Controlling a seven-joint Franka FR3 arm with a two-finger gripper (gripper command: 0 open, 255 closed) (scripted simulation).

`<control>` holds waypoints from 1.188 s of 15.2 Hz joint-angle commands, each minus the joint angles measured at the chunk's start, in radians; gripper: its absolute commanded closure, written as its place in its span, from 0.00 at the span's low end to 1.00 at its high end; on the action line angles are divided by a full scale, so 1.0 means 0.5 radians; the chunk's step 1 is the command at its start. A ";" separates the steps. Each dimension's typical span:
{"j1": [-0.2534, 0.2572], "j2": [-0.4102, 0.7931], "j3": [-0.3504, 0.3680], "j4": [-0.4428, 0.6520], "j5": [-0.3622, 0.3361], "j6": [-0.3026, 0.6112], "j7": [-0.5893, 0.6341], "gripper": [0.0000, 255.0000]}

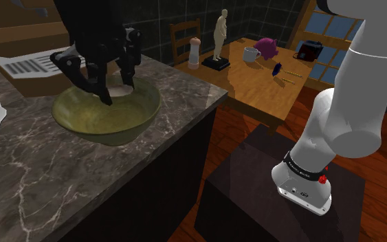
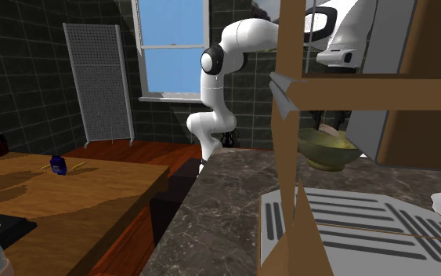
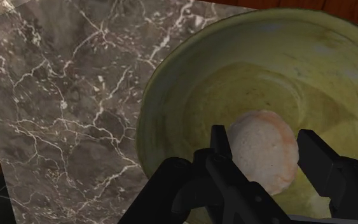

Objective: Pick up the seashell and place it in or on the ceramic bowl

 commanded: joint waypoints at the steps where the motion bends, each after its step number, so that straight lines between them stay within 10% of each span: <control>1: 0.000 0.000 0.000 0.000 0.000 0.000 0.000 0.00; 18: 0.095 0.139 0.021 0.429 -0.086 -0.318 0.029 0.00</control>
